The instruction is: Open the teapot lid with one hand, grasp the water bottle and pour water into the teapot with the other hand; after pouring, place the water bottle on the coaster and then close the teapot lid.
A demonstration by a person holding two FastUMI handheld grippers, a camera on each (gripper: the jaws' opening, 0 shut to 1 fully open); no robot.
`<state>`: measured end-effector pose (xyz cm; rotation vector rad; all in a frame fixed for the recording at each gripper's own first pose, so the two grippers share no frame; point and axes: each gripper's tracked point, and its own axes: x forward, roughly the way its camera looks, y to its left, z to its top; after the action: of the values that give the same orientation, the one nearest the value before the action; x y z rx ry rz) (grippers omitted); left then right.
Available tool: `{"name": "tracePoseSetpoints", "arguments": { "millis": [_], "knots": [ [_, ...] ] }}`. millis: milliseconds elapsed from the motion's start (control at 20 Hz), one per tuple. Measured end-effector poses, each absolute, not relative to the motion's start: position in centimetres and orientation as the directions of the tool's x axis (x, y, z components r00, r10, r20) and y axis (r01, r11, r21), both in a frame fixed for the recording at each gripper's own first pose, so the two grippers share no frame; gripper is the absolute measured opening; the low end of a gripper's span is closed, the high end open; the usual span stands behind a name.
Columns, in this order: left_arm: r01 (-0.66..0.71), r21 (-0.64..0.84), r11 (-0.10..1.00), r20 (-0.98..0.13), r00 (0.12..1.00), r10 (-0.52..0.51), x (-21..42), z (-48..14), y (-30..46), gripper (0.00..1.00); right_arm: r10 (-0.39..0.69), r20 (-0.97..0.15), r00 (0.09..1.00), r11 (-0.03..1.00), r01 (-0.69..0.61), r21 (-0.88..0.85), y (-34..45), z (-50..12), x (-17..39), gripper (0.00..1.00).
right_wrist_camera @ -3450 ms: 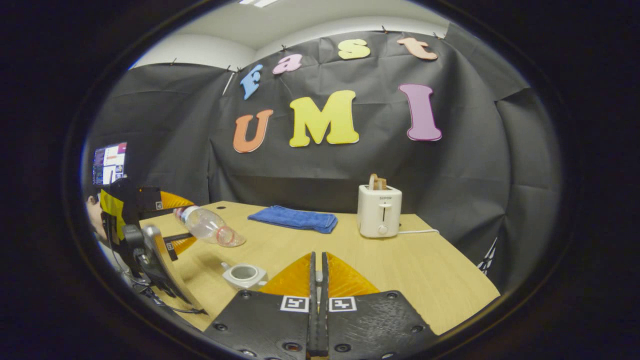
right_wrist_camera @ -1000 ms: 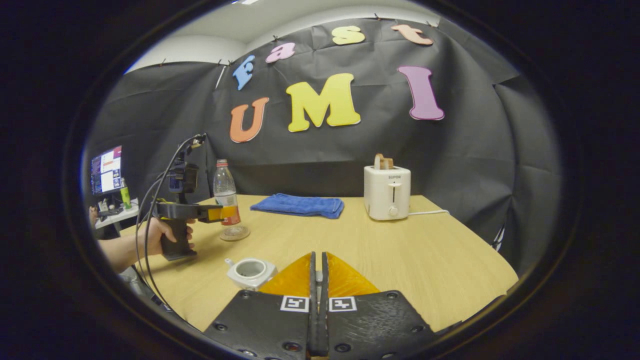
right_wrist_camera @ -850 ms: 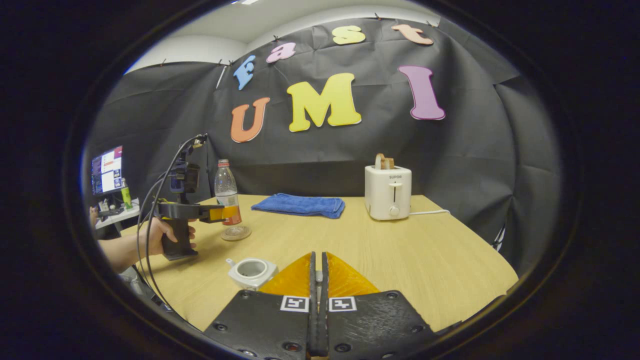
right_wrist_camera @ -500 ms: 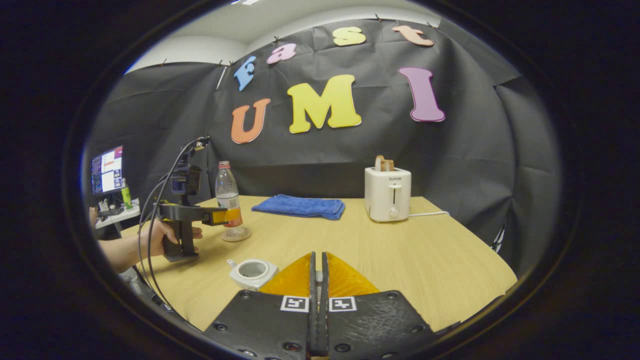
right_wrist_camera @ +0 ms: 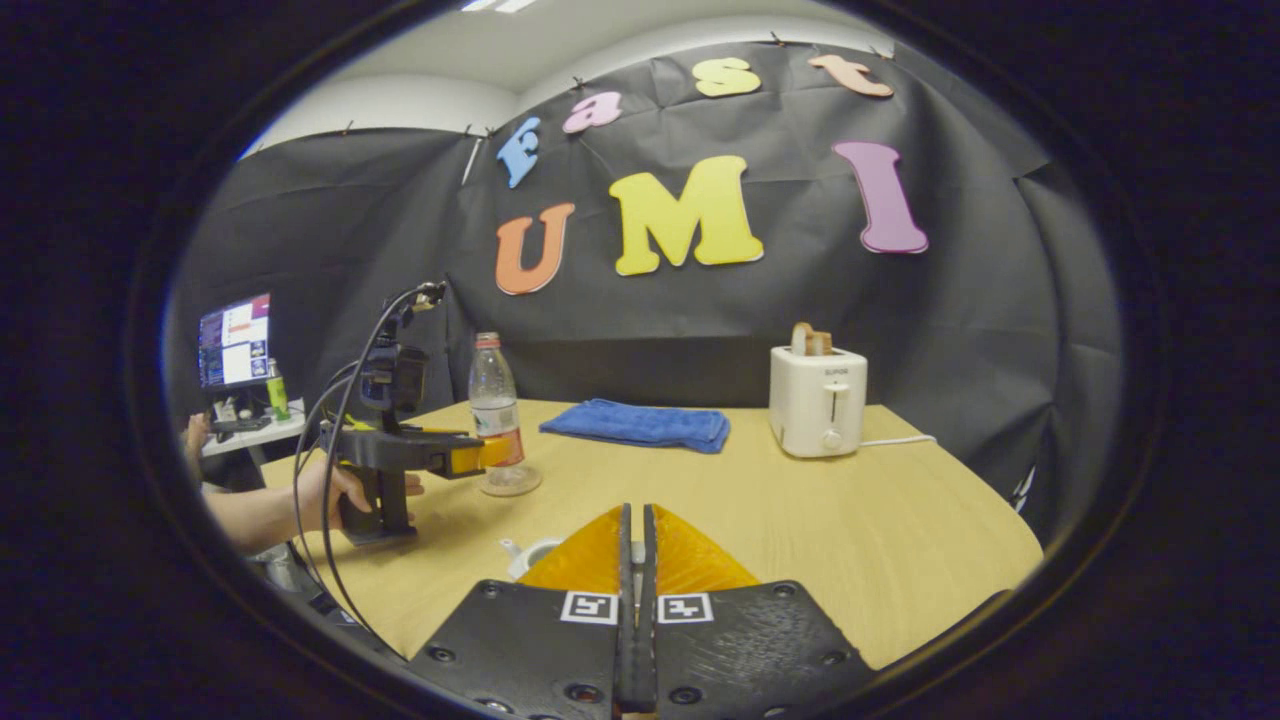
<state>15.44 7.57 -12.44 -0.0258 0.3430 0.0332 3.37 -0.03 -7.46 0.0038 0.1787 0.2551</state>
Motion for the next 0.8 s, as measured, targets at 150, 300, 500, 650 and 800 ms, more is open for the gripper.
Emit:
{"name": "tracePoseSetpoints", "arguments": {
  "millis": [150, 300, 500, 650, 800],
  "knots": [
    [-0.080, -0.041, 0.996, -0.334, 0.941, 0.062, 13.3, -12.4, 8.5, 0.98, 0.296, -0.164, 0.941, 0.955, -0.296, 0.025, 2.1, -7.3, 4.1, 0.00],
    [-0.137, -0.075, 0.988, -0.338, 0.935, 0.104, 10.8, -12.2, 10.0, 0.98, 0.343, -0.168, 0.924, 0.939, -0.344, 0.026, 4.2, -8.3, 4.9, 0.00],
    [-0.199, -0.078, 0.977, -0.269, 0.948, 0.171, 8.1, -10.6, 11.4, 0.98, 0.353, -0.185, 0.917, 0.934, -0.357, 0.013, 5.3, -9.4, 5.7, 0.00],
    [-0.226, -0.046, 0.973, -0.212, 0.954, 0.212, 6.8, -9.0, 12.3, 0.98, 0.365, -0.196, 0.910, 0.929, -0.370, 0.010, 5.8, -10.0, 6.3, 0.00],
    [-0.240, -0.031, 0.970, -0.172, 0.958, 0.231, 5.7, -8.0, 12.5, 0.97, 0.364, -0.214, 0.907, 0.929, -0.371, 0.007, 5.9, -10.8, 6.7, 0.00]
  ]
}}
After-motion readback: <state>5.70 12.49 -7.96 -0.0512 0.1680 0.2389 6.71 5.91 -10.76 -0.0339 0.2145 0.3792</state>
